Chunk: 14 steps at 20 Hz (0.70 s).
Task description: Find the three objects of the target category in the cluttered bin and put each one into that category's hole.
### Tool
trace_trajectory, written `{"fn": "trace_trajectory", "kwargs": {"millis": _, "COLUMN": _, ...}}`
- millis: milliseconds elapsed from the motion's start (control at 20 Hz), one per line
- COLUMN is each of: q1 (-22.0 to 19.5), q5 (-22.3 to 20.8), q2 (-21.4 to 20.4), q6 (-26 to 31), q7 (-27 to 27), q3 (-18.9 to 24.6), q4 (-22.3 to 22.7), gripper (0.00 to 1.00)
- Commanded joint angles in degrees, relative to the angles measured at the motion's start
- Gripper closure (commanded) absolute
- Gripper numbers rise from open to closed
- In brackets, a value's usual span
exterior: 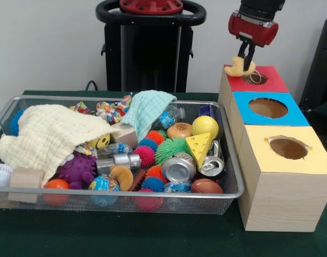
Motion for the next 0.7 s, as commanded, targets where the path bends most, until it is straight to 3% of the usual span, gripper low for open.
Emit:
{"fn": "trace_trajectory", "kwargs": {"millis": 50, "q1": -1.52, "q5": -0.15, "q2": 1.61, "q6": -2.33, "q7": 11.08, "q3": 4.49, "q4": -2.97, "gripper": 1.0}}
{"fn": "trace_trajectory", "kwargs": {"millis": 700, "q1": 4.76, "q5": 1.09, "q2": 4.06, "q6": 1.48, "q7": 14.49, "q3": -1.69, "q4": -6.03, "gripper": 1.0}}
